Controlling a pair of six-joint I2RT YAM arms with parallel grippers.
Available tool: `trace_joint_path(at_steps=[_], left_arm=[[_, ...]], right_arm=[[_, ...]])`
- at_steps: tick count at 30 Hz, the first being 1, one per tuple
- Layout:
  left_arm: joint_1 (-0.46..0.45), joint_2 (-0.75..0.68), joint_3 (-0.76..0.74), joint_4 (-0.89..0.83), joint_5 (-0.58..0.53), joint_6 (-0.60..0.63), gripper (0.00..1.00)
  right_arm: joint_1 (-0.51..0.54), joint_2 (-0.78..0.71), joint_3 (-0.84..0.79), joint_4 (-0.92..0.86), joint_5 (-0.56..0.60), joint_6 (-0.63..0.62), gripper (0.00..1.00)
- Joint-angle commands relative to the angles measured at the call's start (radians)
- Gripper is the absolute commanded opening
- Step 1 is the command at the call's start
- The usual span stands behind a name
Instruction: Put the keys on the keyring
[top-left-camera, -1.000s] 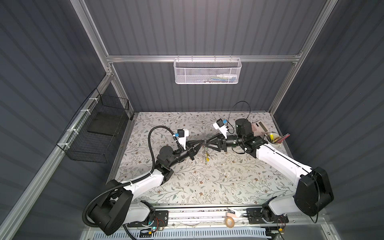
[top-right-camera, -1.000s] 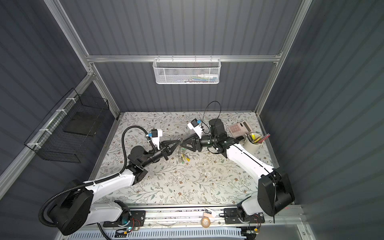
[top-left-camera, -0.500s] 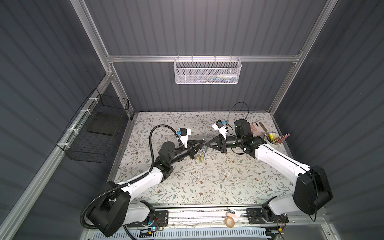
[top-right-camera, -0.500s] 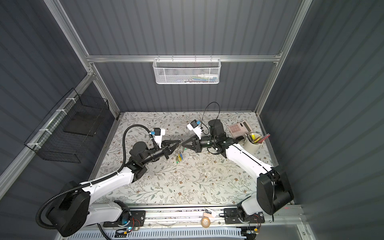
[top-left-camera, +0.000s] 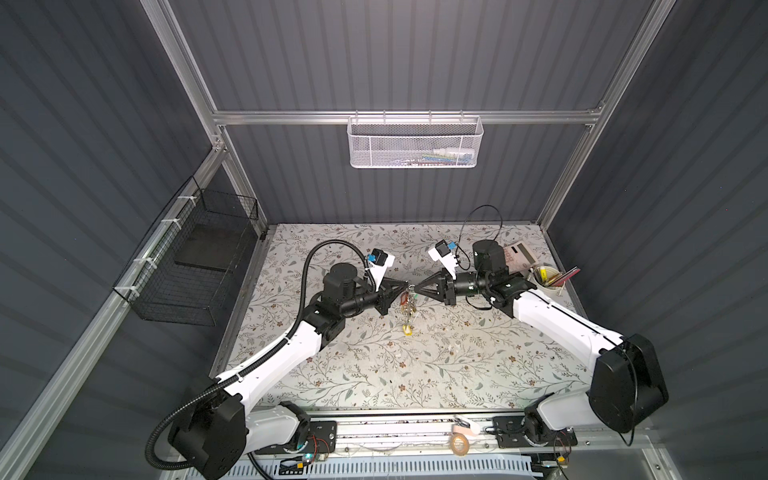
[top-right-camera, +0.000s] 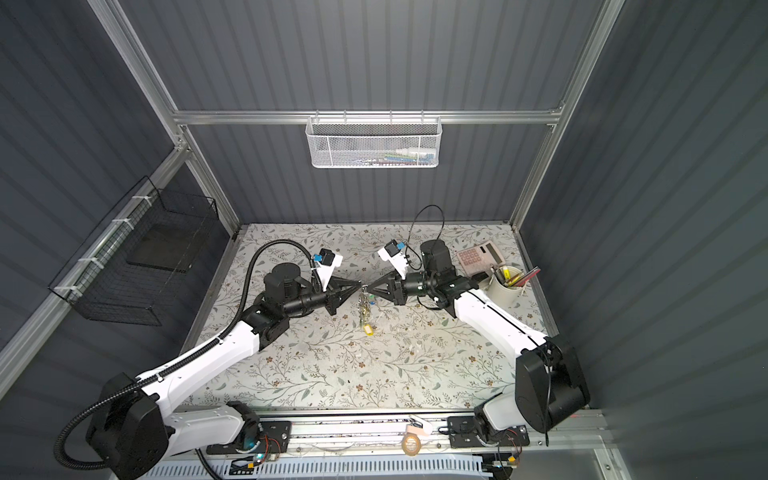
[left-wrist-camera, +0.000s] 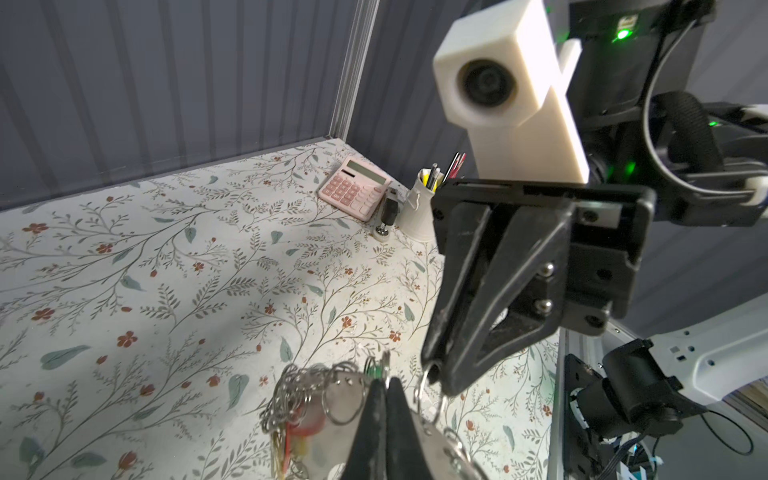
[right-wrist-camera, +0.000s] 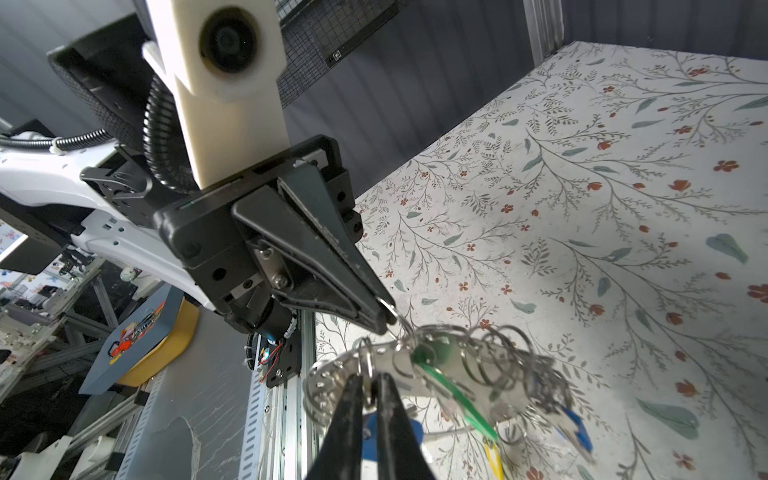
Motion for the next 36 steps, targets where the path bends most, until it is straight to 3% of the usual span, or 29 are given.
trace_joint_path(at_steps=[1,7,12,19,23,26,30,36], left_arm=[[0.020,-0.028,0.056,-0.073,-0.022,0.052,0.00],[0.020,0.032,0.191,-0.286,-0.060,0.158,0.00],[0.018,0.135,0.241,-0.337,-0.044,0.146,0.00],[0.004,0.282,0.281,-0.206,-0.077,0.046,0.00],[0.002,0.361,0.362,-0.156,-0.188,0.043,0.00],[0.001,0.377,0.389,-0.069,-0.171,0.038,0.00],[-0.001,0.360,0.354,-0.008,-0.193,0.001,0.00],[-0.001,0.282,0.092,0.124,-0.205,-0.079,0.03]], right_arm=[[-0.012,-0.026,-0.021,0.012,0.025,0.000,0.29],[-0.044,-0.056,-0.075,0.105,0.105,0.057,0.53],[-0.061,-0.090,-0.098,0.118,0.210,0.074,0.60],[-0.111,-0.134,-0.143,0.109,0.381,0.128,0.66],[-0.145,-0.136,-0.161,0.122,0.411,0.185,0.69],[-0.162,-0.158,-0.180,0.122,0.434,0.212,0.70],[-0.188,-0.197,-0.220,0.138,0.430,0.230,0.72],[-0.197,-0.211,-0.246,0.130,0.419,0.235,0.74]])
